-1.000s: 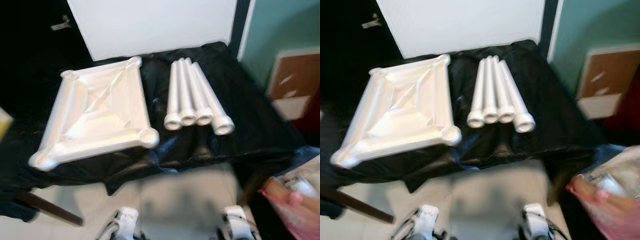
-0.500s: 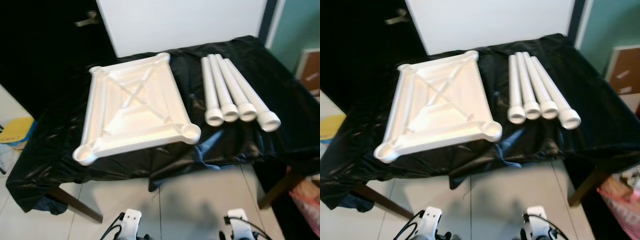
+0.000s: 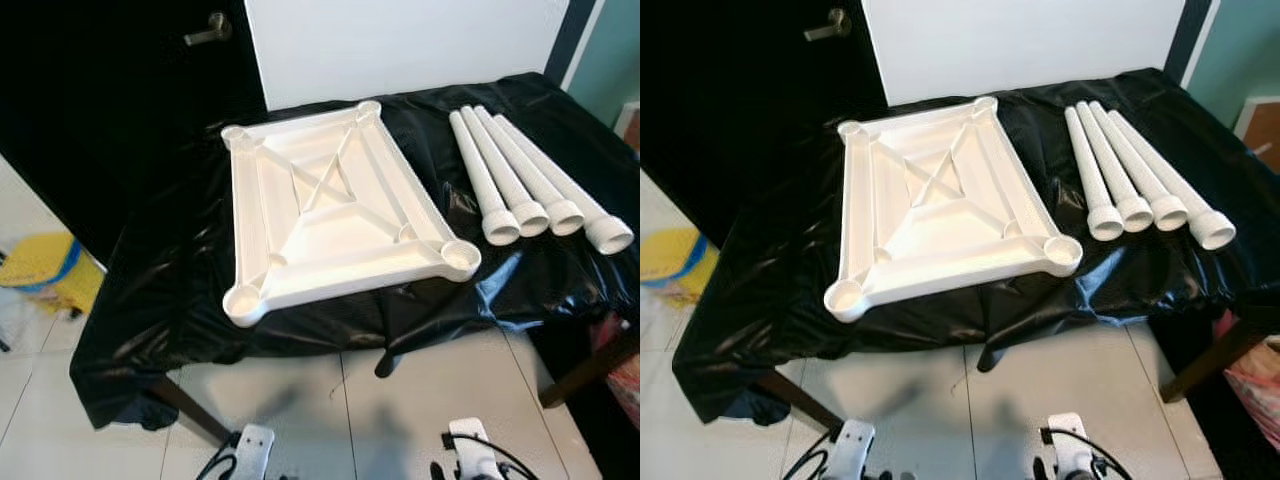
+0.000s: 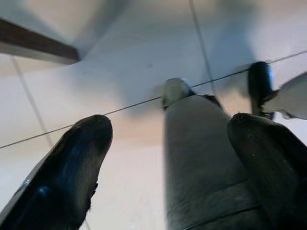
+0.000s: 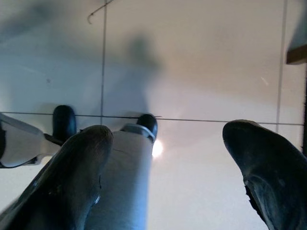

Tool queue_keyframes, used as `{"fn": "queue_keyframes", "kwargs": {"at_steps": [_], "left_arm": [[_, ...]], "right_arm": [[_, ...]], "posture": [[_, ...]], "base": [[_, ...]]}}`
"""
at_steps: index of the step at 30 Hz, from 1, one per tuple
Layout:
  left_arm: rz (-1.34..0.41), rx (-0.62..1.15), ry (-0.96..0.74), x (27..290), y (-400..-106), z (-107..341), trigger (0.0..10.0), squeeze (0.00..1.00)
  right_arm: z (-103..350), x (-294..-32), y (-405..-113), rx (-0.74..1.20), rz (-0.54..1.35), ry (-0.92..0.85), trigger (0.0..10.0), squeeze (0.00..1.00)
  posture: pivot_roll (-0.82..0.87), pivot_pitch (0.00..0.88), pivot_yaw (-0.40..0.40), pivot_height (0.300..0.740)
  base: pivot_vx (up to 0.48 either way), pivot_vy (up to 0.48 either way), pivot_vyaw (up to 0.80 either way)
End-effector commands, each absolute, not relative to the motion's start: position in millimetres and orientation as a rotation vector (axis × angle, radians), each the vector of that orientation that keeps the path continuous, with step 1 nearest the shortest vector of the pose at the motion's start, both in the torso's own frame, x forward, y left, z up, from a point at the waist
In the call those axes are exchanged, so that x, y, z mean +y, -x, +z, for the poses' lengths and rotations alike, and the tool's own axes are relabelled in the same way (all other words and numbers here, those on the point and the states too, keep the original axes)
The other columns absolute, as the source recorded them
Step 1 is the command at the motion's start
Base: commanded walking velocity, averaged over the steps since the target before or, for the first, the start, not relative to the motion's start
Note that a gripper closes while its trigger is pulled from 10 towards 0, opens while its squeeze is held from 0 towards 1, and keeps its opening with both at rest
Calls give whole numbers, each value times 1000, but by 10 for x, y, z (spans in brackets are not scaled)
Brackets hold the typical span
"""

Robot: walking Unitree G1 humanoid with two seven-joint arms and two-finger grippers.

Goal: Building children table

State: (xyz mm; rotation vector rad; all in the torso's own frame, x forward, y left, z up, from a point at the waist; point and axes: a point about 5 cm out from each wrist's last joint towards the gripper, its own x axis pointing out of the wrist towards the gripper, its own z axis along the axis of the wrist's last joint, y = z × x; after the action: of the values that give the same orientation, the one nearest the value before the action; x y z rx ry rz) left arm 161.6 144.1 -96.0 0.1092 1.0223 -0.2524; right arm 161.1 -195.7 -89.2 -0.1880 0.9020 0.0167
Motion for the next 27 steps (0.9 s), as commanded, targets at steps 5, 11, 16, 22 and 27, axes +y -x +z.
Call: {"fn": "queue_keyframes", "kwargs": {"at_steps": [5,11,16,22,27], "left_arm": [[-259,1037,-129,1458,-1580,-976,10000,0],[-275,1034,-131,1448,-1591,-970,10000,0],[-286,1033,-133,1440,-1601,-966,10000,0],[-295,1031,-133,1433,-1616,-960,10000,0],[-294,1031,-131,1431,-1621,-958,10000,0]], "right_arm": [[-929,-1953,-1535,937,22,184,10000,0],[-933,-1944,-1530,943,31,192,10000,0],[-932,-1946,-1533,943,35,195,10000,0],[-932,-1960,-1529,946,35,199,10000,0],[-934,-1967,-1523,947,34,200,10000,0]], "posture": [[-113,0,71,740],[-112,0,69,740],[-115,0,67,740],[-119,0,66,740],[-119,0,66,740]], "base": [[0,0,0],[0,0,0],[0,0,0],[0,-245,0],[0,-480,0]]}}
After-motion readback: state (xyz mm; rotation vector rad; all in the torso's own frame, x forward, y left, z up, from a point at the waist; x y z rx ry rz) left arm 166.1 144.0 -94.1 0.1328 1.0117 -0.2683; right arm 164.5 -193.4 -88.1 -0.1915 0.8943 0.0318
